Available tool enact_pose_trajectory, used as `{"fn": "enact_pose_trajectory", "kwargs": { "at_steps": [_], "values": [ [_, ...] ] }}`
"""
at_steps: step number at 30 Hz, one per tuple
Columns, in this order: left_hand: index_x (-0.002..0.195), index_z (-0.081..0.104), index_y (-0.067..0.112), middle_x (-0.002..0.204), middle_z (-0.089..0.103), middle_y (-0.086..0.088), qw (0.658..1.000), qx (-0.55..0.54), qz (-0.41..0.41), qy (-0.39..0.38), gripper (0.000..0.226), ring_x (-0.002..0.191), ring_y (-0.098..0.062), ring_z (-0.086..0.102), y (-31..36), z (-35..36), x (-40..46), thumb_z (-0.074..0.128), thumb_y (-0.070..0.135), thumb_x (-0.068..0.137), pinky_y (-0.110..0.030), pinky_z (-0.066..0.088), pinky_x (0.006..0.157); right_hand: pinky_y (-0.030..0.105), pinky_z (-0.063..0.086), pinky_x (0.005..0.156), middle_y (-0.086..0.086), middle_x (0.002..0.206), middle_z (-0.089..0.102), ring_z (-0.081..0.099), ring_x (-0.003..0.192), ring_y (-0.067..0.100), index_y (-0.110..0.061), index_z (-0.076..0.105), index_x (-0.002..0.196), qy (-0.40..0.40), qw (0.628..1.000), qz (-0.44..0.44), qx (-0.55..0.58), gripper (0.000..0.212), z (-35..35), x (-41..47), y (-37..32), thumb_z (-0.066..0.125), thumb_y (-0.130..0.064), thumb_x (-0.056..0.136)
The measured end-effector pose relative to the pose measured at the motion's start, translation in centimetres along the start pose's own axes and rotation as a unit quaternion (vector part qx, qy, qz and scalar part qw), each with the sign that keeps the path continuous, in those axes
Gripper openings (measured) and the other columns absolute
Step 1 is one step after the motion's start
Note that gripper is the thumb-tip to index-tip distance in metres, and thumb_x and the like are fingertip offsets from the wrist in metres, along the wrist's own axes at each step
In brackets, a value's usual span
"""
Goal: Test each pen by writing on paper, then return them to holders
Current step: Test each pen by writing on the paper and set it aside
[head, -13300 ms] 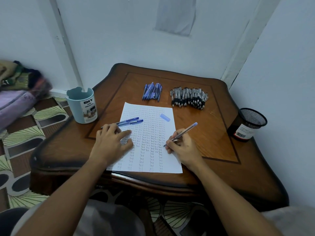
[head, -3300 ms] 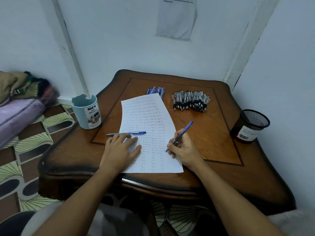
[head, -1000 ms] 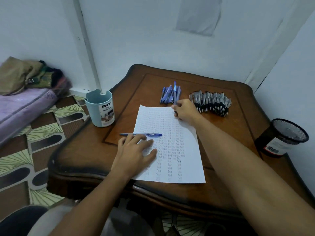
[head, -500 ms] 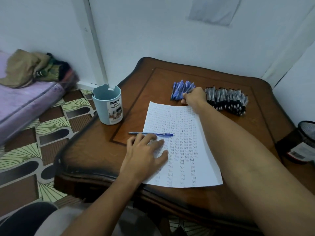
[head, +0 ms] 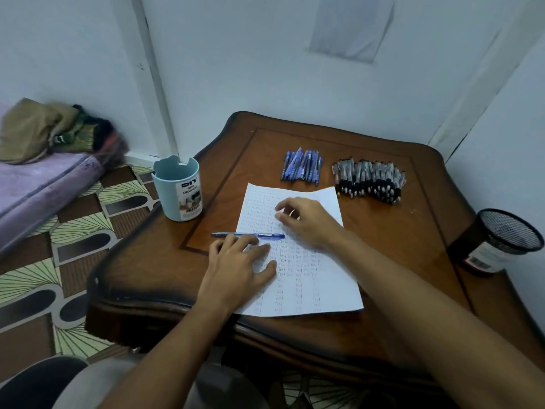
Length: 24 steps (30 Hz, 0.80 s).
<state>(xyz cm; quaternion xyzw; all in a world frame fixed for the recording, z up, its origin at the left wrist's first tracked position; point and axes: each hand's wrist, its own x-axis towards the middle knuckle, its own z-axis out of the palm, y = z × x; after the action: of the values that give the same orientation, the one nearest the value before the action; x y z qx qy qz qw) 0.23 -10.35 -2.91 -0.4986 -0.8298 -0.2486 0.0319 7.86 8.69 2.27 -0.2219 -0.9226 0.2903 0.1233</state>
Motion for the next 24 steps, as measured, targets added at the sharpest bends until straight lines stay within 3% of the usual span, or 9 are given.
{"fn": "enact_pose_trajectory", "kwargs": {
  "at_steps": [4, 11, 13, 14, 16, 18, 24],
  "values": [
    [0.115, 0.068, 0.038, 0.125, 0.057, 0.017, 1.000, 0.006, -0.001, 0.004, 0.056, 0.119, -0.006, 0.041, 0.0, 0.0, 0.0, 0.033, 0.067, 0.083, -0.034, 0.018, 0.103, 0.017, 0.044, 0.073, -0.010, 0.105, 0.059, 0.057, 0.089, 0.004, -0.024, 0.068, 0.118, -0.076, 0.996, -0.028, -0.028, 0.025, 0.8, -1.4, -0.2, 0.063, -0.036, 0.097],
    [0.112, 0.072, 0.032, 0.122, 0.064, 0.014, 1.000, 0.009, 0.000, 0.029, 0.057, 0.119, -0.008, 0.046, 0.1, 0.1, -0.1, 0.037, 0.064, 0.083, -0.031, 0.018, 0.100, 0.019, 0.037, 0.080, -0.003, 0.107, 0.056, 0.051, 0.094, 0.008, -0.018, 0.070, 0.115, -0.054, 0.996, -0.034, -0.056, 0.019, 1.3, -2.0, 0.5, 0.064, -0.024, 0.097],
    [0.113, 0.072, 0.031, 0.121, 0.064, 0.014, 1.000, 0.007, 0.001, 0.029, 0.059, 0.119, -0.008, 0.045, 0.1, 0.1, 0.0, 0.036, 0.065, 0.082, -0.032, 0.018, 0.102, 0.019, 0.042, 0.076, -0.003, 0.102, 0.062, 0.055, 0.088, 0.008, -0.019, 0.069, 0.110, -0.011, 1.000, 0.006, 0.020, 0.014, 1.3, -2.5, 0.8, 0.063, -0.022, 0.098],
    [0.113, 0.072, 0.030, 0.120, 0.064, 0.014, 1.000, 0.006, 0.001, 0.029, 0.060, 0.119, -0.007, 0.045, 0.1, 0.1, 0.0, 0.036, 0.065, 0.082, -0.033, 0.018, 0.102, 0.020, 0.044, 0.071, -0.003, 0.097, 0.064, 0.057, 0.082, 0.009, -0.018, 0.069, 0.106, 0.012, 0.993, 0.048, 0.112, 0.011, 1.3, -2.9, 0.9, 0.063, -0.019, 0.097],
    [0.113, 0.073, 0.030, 0.119, 0.063, 0.015, 0.999, 0.003, -0.002, 0.034, 0.059, 0.117, -0.006, 0.044, 0.1, 0.2, 0.0, 0.037, 0.065, 0.081, -0.034, 0.020, 0.103, 0.027, 0.047, 0.067, 0.004, 0.090, 0.065, 0.058, 0.079, 0.016, -0.011, 0.068, 0.105, 0.055, 0.929, 0.126, 0.342, 0.011, 0.8, -3.5, 1.1, 0.064, -0.009, 0.096],
    [0.112, 0.073, 0.031, 0.118, 0.063, 0.015, 0.999, 0.005, -0.002, 0.036, 0.057, 0.116, -0.006, 0.044, 0.1, 0.3, 0.0, 0.038, 0.064, 0.081, -0.035, 0.021, 0.103, 0.032, 0.051, 0.075, 0.012, 0.094, 0.064, 0.061, 0.086, 0.024, -0.006, 0.067, 0.106, 0.106, 0.851, 0.176, 0.483, 0.014, -0.1, -3.7, 1.4, 0.061, 0.001, 0.095],
    [0.111, 0.071, 0.033, 0.120, 0.060, 0.017, 0.999, 0.010, -0.004, 0.041, 0.052, 0.119, -0.005, 0.041, 0.1, 0.4, -0.2, 0.042, 0.064, 0.081, -0.034, 0.019, 0.104, 0.050, 0.058, 0.089, 0.021, 0.101, 0.064, 0.072, 0.088, 0.032, 0.001, 0.060, 0.103, 0.237, 0.671, 0.259, 0.653, 0.009, -2.1, -3.7, 2.0, 0.053, -0.004, 0.101]
  ]
}}
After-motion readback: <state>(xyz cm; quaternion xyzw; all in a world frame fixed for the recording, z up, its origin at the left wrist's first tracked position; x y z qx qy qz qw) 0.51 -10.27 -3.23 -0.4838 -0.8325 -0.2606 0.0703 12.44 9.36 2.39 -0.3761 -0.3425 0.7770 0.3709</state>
